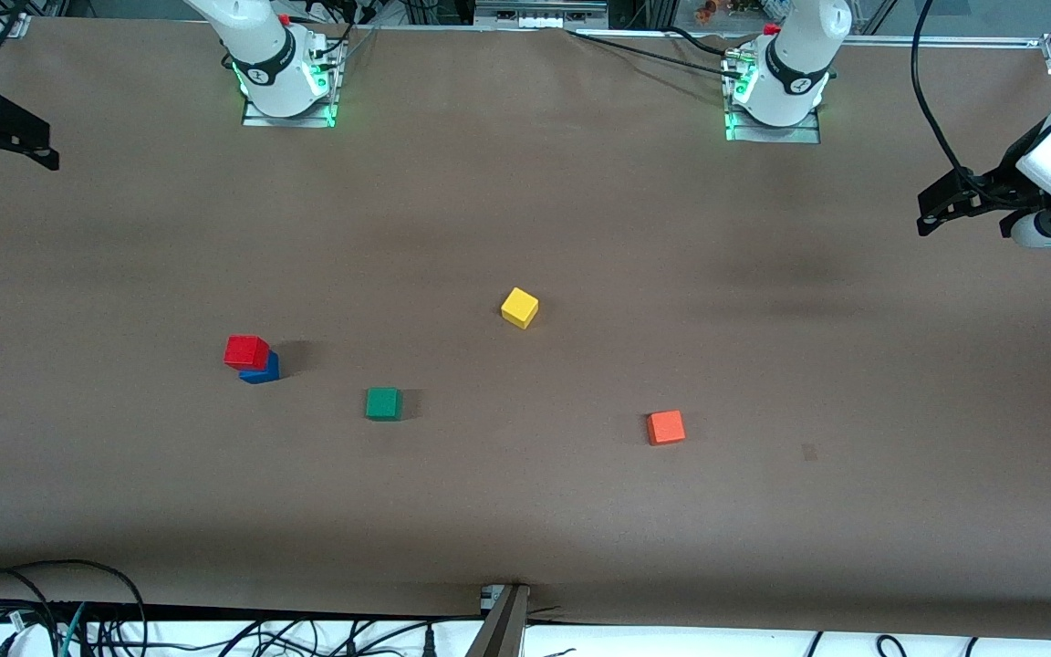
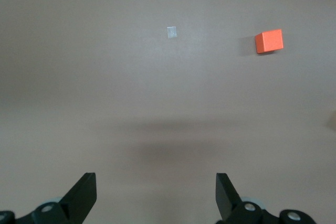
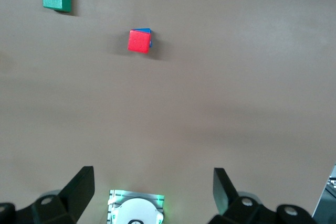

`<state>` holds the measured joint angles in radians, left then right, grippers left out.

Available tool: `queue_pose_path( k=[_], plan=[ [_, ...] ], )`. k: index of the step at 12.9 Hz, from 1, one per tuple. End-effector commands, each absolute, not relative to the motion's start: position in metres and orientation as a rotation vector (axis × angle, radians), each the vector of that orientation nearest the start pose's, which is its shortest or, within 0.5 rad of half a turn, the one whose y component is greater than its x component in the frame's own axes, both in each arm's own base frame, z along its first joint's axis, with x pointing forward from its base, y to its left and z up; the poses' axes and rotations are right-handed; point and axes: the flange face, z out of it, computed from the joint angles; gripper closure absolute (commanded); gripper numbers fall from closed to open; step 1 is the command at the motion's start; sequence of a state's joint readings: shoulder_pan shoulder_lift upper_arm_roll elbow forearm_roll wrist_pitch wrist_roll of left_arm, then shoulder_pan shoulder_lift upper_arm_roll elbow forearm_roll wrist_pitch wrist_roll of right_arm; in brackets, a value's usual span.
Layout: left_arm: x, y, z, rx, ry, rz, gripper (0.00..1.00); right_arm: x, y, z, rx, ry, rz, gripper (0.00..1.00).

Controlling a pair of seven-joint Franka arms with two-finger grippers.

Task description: Pass red block to right arm, stack on blue

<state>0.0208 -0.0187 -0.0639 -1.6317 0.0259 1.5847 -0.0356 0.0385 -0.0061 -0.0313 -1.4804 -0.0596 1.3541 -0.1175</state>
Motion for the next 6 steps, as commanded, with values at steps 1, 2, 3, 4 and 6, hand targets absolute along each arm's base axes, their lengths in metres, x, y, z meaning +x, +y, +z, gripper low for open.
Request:
queue_pose_path(
  k=[1, 2, 3, 4, 6],
  plan=[
    [0.548, -0.022, 0.614, -3.085, 0.002, 0.057, 0.0, 0.524, 0.0, 0.649, -3.205, -0.125, 0.225, 0.0],
    [0.549, -0.023, 0.616, -3.085, 0.004, 0.05, 0.0, 0.528, -0.001, 0.646, -3.196, -0.132, 0.232, 0.0],
    [0.549, -0.023, 0.616, -3.085, 0.005, 0.052, 0.0, 0.531, -0.004, 0.646, -3.196, -0.122, 0.23, 0.0],
    [0.549, -0.023, 0.616, -3.085, 0.005, 0.05, 0.0, 0.533, -0.004, 0.647, -3.198, -0.122, 0.228, 0.0],
    [0.549, -0.023, 0.616, -3.085, 0.005, 0.05, 0.0, 0.536, -0.001, 0.643, -3.203, -0.13, 0.235, 0.0]
  ],
)
